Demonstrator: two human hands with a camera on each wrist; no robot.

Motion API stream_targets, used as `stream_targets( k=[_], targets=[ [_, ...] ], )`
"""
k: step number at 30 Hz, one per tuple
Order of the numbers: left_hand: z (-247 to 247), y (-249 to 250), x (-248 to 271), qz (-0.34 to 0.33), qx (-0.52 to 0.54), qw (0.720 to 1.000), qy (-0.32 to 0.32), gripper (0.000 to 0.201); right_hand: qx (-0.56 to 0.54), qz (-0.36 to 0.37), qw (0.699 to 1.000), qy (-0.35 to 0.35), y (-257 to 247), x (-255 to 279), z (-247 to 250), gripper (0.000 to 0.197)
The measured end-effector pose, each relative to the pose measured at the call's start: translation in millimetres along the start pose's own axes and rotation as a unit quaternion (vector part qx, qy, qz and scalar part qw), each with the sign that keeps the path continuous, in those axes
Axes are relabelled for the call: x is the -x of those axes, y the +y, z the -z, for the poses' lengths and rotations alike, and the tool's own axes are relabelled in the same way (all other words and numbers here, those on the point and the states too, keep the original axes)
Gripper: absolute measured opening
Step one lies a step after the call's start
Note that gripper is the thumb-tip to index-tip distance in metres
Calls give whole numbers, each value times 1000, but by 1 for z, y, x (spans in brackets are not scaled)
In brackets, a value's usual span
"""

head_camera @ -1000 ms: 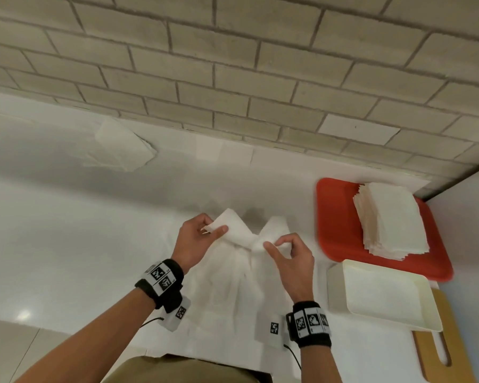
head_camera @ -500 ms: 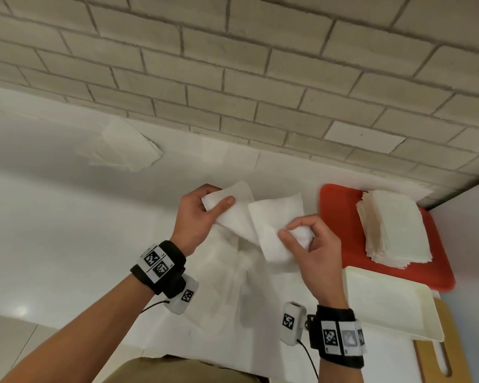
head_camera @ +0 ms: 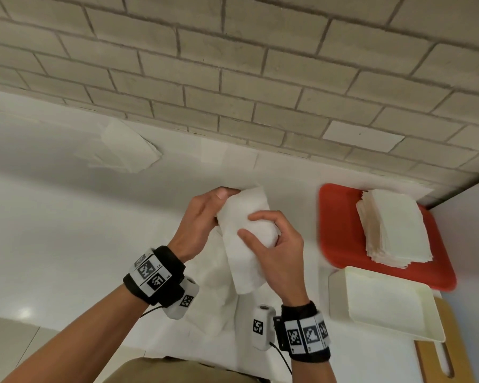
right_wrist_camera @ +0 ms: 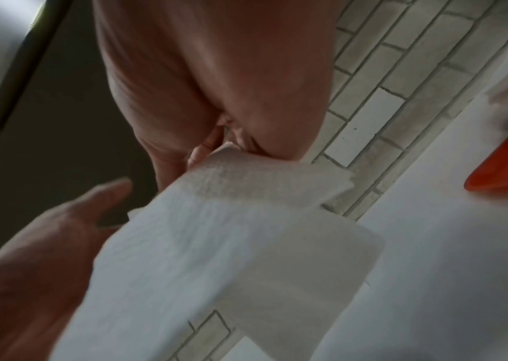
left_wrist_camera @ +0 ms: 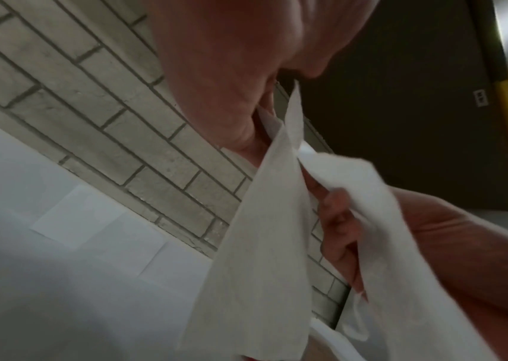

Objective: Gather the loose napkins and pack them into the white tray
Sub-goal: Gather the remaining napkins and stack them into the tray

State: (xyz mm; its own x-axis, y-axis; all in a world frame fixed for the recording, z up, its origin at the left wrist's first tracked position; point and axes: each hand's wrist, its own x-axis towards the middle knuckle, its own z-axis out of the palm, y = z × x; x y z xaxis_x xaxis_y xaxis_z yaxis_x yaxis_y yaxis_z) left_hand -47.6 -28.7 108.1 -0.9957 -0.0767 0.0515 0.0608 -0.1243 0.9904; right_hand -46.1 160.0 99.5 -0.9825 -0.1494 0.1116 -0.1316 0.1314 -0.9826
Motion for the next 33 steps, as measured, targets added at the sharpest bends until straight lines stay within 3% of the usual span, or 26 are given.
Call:
stream_targets(
  k=[5, 8, 10, 13, 15, 18, 19, 22, 25, 28, 31, 33],
  targets=[
    [-8, -3, 3, -60, -158, 985, 30, 9, 45, 20, 999, 19, 2, 1, -1, 31],
    [-10, -3, 5, -74, -183, 980, 29, 6, 64, 26, 994, 82, 9, 0, 0, 54],
    [-13, 0, 6, -92, -206, 974, 12, 6, 38, 2, 998, 59, 11, -2, 2, 61],
    [-18, 7, 6, -133, -193, 971, 50, 12, 7, -45, 999, -11, 17, 1, 4, 28],
    [-25, 8, 8, -136, -132, 977, 98, 36, 3, -35, 999, -10, 19, 7, 2, 15],
    [-35, -2, 11, -26, 28, 996, 82, 66, -36, -33, 998, 48, 20, 14, -6, 15],
    [-37, -11, 13, 5, 28, 997, 70, 62, -30, -36, 997, 66, 22, 15, -9, 17],
    [-37, -42, 18, 54, -38, 995, 77, 22, 91, -43, 991, 89, 38, 13, -16, 24],
    [-33, -68, 18, 113, 25, 986, 119, 27, 215, -87, 968, 90, 63, 11, -13, 30],
    [-15, -110, 18, 203, 49, 970, 124, 41, 244, -166, 954, 58, 89, 11, -16, 34],
    [0, -147, 23, 296, 42, 945, 131, 55, 262, -265, 927, -32, 109, 17, -25, 30],
    [4, -161, 28, 323, 51, 935, 140, 57, 271, -284, 919, -50, 116, 23, -28, 21]
  ],
)
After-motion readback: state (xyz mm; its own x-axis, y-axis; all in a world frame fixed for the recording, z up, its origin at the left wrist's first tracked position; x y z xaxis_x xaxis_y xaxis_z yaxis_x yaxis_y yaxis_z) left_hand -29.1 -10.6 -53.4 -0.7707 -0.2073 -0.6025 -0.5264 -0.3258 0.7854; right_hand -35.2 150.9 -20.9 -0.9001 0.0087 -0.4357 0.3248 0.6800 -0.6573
